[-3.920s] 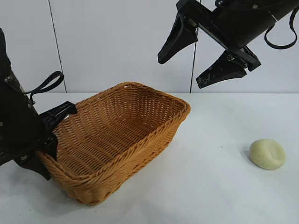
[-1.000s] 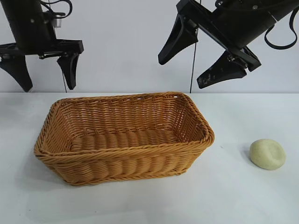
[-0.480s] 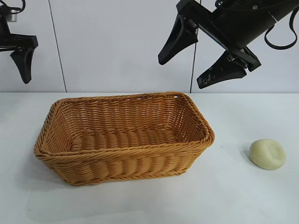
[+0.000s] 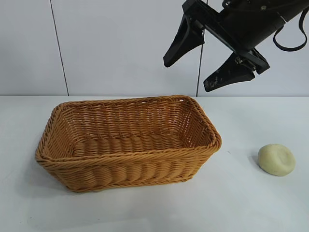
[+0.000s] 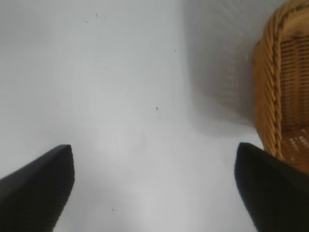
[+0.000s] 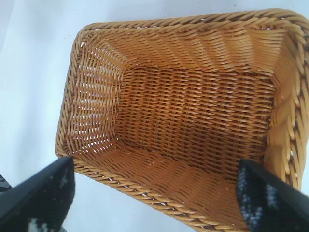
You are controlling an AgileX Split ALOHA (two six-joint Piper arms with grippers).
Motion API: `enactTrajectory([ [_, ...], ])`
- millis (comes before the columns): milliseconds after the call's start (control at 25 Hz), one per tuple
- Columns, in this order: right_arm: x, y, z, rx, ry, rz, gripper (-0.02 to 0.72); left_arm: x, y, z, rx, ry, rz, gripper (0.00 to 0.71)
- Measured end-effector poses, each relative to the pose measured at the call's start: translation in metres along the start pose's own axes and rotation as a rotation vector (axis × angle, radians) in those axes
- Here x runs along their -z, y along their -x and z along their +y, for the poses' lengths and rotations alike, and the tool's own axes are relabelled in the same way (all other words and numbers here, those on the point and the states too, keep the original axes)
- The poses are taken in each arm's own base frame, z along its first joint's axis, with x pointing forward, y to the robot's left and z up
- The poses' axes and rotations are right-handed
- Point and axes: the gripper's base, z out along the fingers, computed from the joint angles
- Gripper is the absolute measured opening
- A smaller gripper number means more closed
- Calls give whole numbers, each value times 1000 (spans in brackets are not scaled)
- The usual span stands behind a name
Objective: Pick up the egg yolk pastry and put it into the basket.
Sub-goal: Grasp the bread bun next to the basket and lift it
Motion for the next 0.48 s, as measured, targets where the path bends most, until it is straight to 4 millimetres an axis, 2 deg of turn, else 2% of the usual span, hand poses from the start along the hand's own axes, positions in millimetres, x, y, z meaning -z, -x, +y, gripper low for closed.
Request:
enactTrajectory([
  [240, 0, 0, 0, 0, 0, 0, 622, 27, -88, 0, -2, -1, -45, 696],
  [480, 0, 0, 0, 0, 0, 0, 622, 18, -173, 2, -4, -1, -77, 696],
])
